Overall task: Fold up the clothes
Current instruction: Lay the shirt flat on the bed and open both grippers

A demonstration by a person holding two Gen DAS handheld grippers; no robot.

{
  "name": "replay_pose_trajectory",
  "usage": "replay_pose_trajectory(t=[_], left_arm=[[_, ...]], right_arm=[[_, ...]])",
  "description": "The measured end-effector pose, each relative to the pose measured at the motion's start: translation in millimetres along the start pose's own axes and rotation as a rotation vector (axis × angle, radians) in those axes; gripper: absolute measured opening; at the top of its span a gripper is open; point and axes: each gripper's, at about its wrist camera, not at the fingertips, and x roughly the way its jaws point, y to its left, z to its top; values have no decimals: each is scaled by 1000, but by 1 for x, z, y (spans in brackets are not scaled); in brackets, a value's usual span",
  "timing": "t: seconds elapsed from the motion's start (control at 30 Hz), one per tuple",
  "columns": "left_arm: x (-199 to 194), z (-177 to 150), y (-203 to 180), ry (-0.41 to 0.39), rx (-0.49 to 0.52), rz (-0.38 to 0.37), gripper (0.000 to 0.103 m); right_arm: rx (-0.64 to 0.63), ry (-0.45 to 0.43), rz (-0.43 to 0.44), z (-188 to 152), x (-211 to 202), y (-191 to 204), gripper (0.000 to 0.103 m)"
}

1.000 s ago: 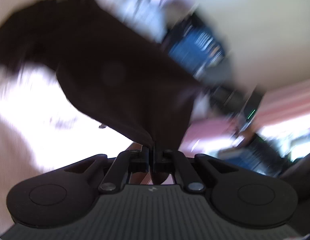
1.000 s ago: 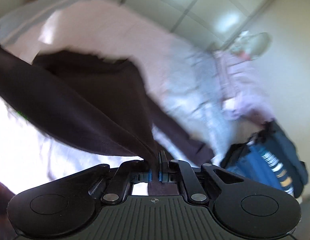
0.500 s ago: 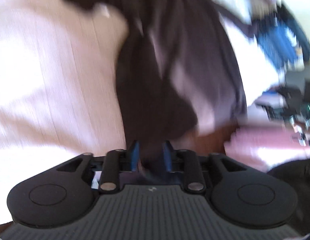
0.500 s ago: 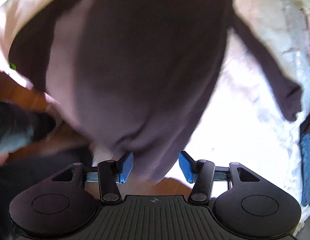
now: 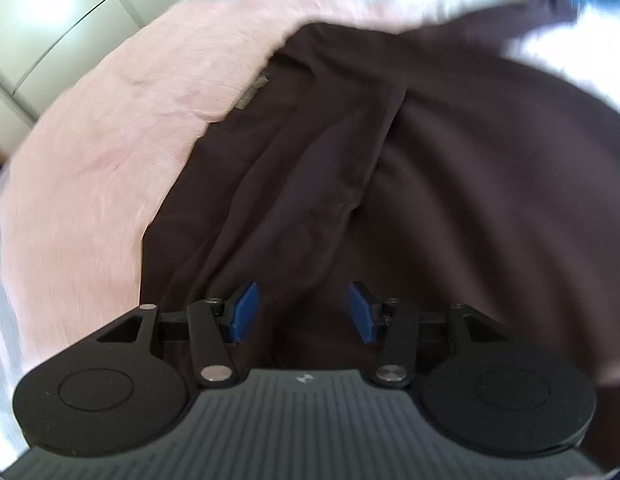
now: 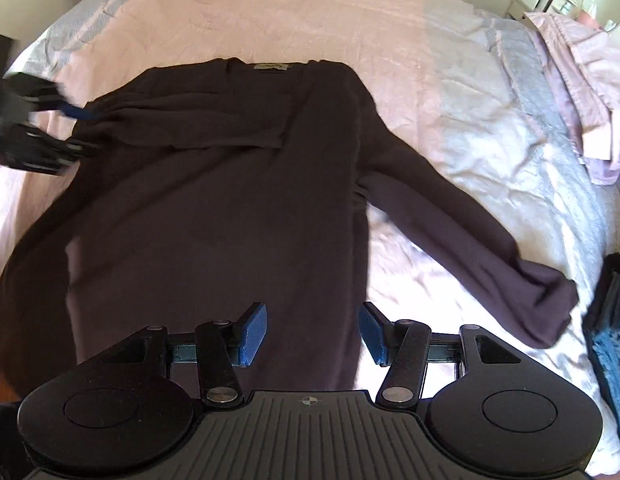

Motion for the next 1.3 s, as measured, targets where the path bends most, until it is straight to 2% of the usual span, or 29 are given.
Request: replay_pose_trajectory(t=[0.03,0.07,0.17,0.3,0.37,0.43,0.5,0.57,0.63,0.7,0.73,0.77,0.83,0.9,1.03,1.17,1.23,1.3], left_arm=[[8,-2,6,13,9,16,5],[13,-6,13,18,7,33,5],[-29,-33,71,-68,-168,113,4],[-113,-113,168,-87,-480,318,4],[-140,-167,204,-61,-646,380,6],[-167,-222,240,-33,-812,442,19],[-171,-265,253,67,-987,498,16],[-170,-301,257,160,-1195,504,16],[-175,-320,251,164,-1294,491,16],[-174,-309,236,144,-1227,462,16],[-165,-293,231,119,-1175,432,17],[-158,-275,224,86,-1123,380,19],[-145,-238,212,16,-1023,268,29],[-124,-196,206,-46,-927,158,31],[-66,-118,198,-114,-753,-1,36],[3,-66,194,-105,-595,-92,37],[40,-53,194,-52,-551,-159,38],[59,-48,196,-1,-524,-186,38]], right_arm=[[-5,20,-1,8,10,-3,55],[-10,38,-2,15,18,-4,55],[-14,48,15,30,27,5,55],[12,35,41,53,38,-2,55],[36,27,57,65,40,-3,55],[55,18,75,77,43,-4,55],[51,9,91,88,49,-3,55],[37,3,102,99,55,-3,55],[4,6,113,105,60,-5,55],[-29,16,114,109,66,-13,55],[-36,17,122,113,70,-22,55],[-41,18,131,117,75,-30,55],[-47,12,154,128,86,-51,55],[-68,5,187,144,103,-72,55],[-189,-20,277,190,144,-94,55],[-335,-62,342,239,184,-97,55],[-390,-86,367,260,204,-95,55],[-434,-87,389,278,228,-92,55]])
